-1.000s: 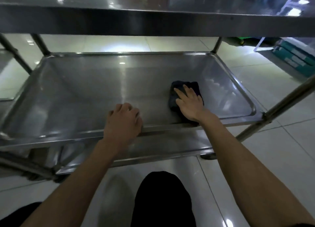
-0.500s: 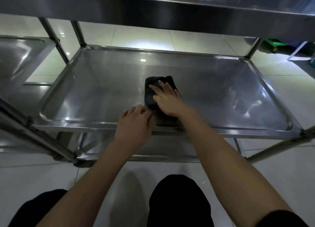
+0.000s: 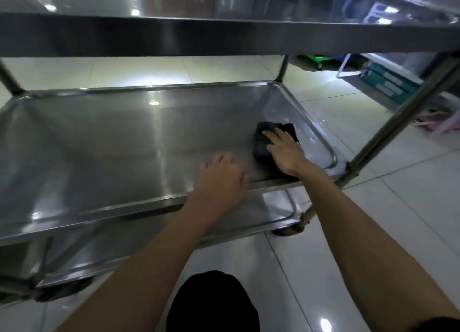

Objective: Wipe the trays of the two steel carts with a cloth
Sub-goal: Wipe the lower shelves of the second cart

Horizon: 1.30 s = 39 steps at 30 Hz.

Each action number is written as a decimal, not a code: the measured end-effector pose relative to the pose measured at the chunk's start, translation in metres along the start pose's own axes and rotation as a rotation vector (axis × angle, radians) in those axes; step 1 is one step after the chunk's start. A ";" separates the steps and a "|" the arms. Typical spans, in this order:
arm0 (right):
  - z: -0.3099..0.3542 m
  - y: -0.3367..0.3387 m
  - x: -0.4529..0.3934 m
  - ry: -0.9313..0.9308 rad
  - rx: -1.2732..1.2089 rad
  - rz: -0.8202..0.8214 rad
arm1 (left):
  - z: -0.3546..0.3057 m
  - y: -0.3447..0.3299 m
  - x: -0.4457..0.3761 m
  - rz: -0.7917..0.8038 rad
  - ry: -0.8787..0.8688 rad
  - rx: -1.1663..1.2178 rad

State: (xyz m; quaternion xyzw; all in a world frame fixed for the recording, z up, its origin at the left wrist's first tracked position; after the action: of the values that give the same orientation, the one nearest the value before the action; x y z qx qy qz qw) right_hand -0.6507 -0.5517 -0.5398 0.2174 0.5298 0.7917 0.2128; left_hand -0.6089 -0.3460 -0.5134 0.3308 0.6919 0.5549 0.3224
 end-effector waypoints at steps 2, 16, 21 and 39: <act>-0.034 0.013 0.002 -0.049 0.031 -0.015 | -0.013 -0.007 -0.010 0.042 0.018 -0.011; -0.057 0.029 0.005 -0.185 -0.020 -0.086 | 0.000 0.004 -0.010 -0.017 -0.028 0.054; -0.011 0.014 -0.008 -0.113 -0.014 -0.041 | 0.070 0.021 0.010 -0.111 0.119 0.026; 0.315 -0.109 -0.041 0.429 0.029 0.223 | 0.182 0.033 0.085 -0.123 0.248 -0.009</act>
State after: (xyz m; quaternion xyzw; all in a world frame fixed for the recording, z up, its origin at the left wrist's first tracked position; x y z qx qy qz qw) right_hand -0.4256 -0.3018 -0.5377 0.1042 0.5469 0.8307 0.0034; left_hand -0.5067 -0.1702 -0.5194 0.2153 0.7430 0.5736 0.2692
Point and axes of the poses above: each hand's wrist, its own x-axis away from the middle knuckle, its own y-axis out of the back of the hand, z = x × y, the point moved 6 cm from there along -x, towards the middle knuckle, and after that the axes turned 1 degree about -y, right-handed, at the moved point
